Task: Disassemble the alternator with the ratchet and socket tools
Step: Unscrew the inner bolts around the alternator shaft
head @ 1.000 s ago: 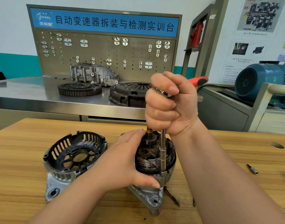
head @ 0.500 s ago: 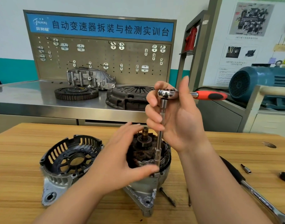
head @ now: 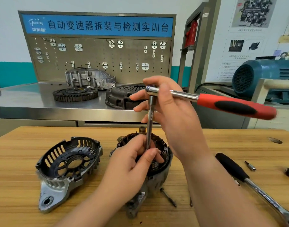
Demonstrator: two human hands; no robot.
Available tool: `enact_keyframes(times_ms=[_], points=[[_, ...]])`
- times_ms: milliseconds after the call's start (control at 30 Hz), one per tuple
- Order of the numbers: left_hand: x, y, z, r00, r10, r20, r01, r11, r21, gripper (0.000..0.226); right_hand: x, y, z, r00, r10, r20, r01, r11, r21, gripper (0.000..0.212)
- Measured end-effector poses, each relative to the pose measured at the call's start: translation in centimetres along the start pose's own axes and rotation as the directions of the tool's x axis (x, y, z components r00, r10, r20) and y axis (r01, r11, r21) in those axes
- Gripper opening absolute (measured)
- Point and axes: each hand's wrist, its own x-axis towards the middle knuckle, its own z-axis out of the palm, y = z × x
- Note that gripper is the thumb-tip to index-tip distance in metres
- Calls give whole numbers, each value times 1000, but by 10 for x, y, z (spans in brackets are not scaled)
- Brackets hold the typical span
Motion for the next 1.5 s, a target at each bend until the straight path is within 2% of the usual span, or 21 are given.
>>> enact_keyframes(times_ms=[67, 100, 200, 267, 367, 500, 633, 733, 800, 833, 900, 933, 1000, 1067, 1100, 1167, 1233, 1300, 1367, 1433, 1500], points=[[-1, -2, 2, 1000, 12, 7, -12, 999, -46, 22, -3, -2, 2, 988, -149, 43, 155, 948, -278, 18], [-1, -3, 2, 1000, 16, 11, -15, 998, -65, 21, -5, -3, 1, 983, -164, 76, 181, 915, -362, 19], [-1, -3, 3, 999, 39, 17, -39, 998, -47, 18, -9, -5, 3, 976, -187, 111, 216, 889, -403, 26], [-1, -2, 2, 998, 45, 40, -44, 999, -25, 20, -11, -5, 9, 973, -218, 74, 229, 945, -234, 31], [-1, -2, 0, 995, 72, 68, -71, 997, -22, 24, -11, -7, 15, 997, -77, 6, 76, 993, 86, 31], [0, -3, -1, 994, 24, 104, -25, 1000, 9, 33, -7, -8, 17, 991, 128, 27, -128, 902, 411, 47], [3, -1, -3, 992, 43, 116, -45, 999, 12, 30, -5, -8, 12, 971, 229, 66, -228, 811, 539, 51], [3, -4, -3, 995, 33, 94, -33, 999, -4, 26, -6, -5, 12, 983, 177, -39, -142, 886, 441, 39], [2, -5, -3, 996, 19, 92, -16, 999, -37, 25, -8, -4, 12, 988, 3, -152, 26, 981, 193, 25], [2, -5, -3, 996, 19, 88, -17, 999, -31, 25, -9, -5, 13, 976, -128, -179, 134, 991, 25, 22], [2, -5, -1, 997, 12, 75, -11, 1000, -8, 25, -10, -6, 12, 932, -344, -112, 313, 922, -227, 28], [2, -6, 0, 998, -3, 70, 4, 1000, -16, 24, -11, -5, 11, 917, -391, -73, 361, 896, -259, 33], [3, -6, 0, 997, -13, 79, 14, 1000, -12, 24, -10, -5, 13, 940, -336, -57, 321, 930, -179, 37], [2, -6, -2, 995, 8, 102, -9, 1000, 9, 30, -8, -5, 17, 984, -171, -58, 174, 983, 50, 30], [2, -5, -3, 993, 10, 114, -10, 1000, -4, 35, -8, -5, 17, 996, -72, -59, 82, 977, 196, 28], [2, -3, -5, 990, -4, 138, 8, 999, -34, 43, -7, -5, 16, 993, 109, -33, -86, 907, 411, 38], [3, -1, -6, 988, -1, 157, 3, 1000, -14, 44, -7, -4, 15, 982, 186, -6, -161, 866, 474, 51], [4, 1, -6, 989, 13, 150, -12, 1000, -12, 39, -7, -1, 15, 985, 166, -37, -131, 880, 456, 53], [5, -1, -6, 990, -7, 138, 15, 998, -53, 37, -7, 2, 15, 992, 58, -108, -17, 939, 344, 42], [6, -2, -6, 991, -44, 129, 56, 995, -85, 37, -8, 2, 14, 977, -150, -150, 167, 981, 101, 26], [6, -2, -5, 993, -48, 112, 57, 996, -72, 36, -8, 3, 11, 949, -301, -99, 289, 950, -121, 24]])
